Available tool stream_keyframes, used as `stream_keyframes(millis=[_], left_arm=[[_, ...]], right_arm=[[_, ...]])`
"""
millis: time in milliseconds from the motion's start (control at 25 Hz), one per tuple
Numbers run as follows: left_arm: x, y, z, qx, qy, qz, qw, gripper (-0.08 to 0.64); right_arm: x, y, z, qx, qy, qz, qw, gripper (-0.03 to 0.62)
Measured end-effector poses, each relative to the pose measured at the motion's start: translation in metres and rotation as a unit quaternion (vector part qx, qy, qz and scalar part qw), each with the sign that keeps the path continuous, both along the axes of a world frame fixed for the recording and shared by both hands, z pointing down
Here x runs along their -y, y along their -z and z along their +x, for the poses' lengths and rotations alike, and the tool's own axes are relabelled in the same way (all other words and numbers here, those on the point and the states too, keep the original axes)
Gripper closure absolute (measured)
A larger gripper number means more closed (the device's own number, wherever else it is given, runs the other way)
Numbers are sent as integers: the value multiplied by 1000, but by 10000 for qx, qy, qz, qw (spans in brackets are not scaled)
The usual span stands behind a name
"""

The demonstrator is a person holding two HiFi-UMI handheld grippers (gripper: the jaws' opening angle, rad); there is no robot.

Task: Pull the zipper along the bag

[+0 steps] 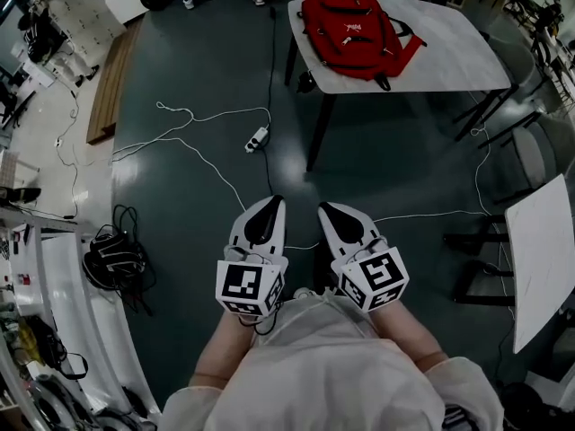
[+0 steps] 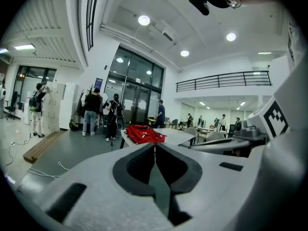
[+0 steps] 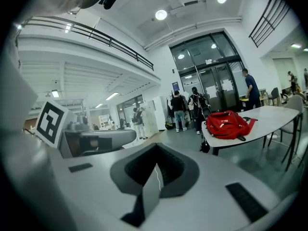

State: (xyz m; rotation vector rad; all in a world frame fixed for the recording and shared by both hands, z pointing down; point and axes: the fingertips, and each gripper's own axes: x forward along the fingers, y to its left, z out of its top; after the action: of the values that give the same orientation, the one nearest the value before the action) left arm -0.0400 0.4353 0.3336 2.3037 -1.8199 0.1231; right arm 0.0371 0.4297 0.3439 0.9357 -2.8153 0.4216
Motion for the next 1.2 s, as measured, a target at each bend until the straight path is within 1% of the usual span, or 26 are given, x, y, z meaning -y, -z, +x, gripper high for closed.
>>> stream_keyframes(millis=[120, 240, 440, 560, 640, 760, 920, 1000, 1200], left_arm=[[41, -8, -3, -3, 74, -119, 9999, 537], [92, -14, -4, -50, 152, -192, 9997, 537], [185, -12, -12, 76, 565, -88, 9983, 536], [236, -14, -10, 168, 646, -114, 9977, 537], [264, -14, -4, 165, 595, -135, 9980, 537], [298, -16, 2, 155, 483, -206, 9985, 537], [329, -27, 1, -46, 376, -430, 9984, 537], [347, -34, -1, -85, 302, -519, 9982, 537], [404, -50, -5, -160, -124, -688, 9974, 537]], right_arm=[[45, -8, -3, -30, 82, -103, 9999, 565], [99, -14, 2, -110, 122, -159, 9997, 565], [195, -23, 18, -211, 110, -375, 9990, 566], [245, -24, 20, -189, 188, -457, 9986, 565], [274, -24, 22, -181, 222, -508, 9983, 565], [311, -25, 25, -199, 143, -576, 9980, 565], [341, -25, 24, -89, -54, -828, 9965, 565], [356, -29, 22, -84, -137, -888, 9959, 565], [398, -47, 18, -241, -571, -1062, 9924, 565]])
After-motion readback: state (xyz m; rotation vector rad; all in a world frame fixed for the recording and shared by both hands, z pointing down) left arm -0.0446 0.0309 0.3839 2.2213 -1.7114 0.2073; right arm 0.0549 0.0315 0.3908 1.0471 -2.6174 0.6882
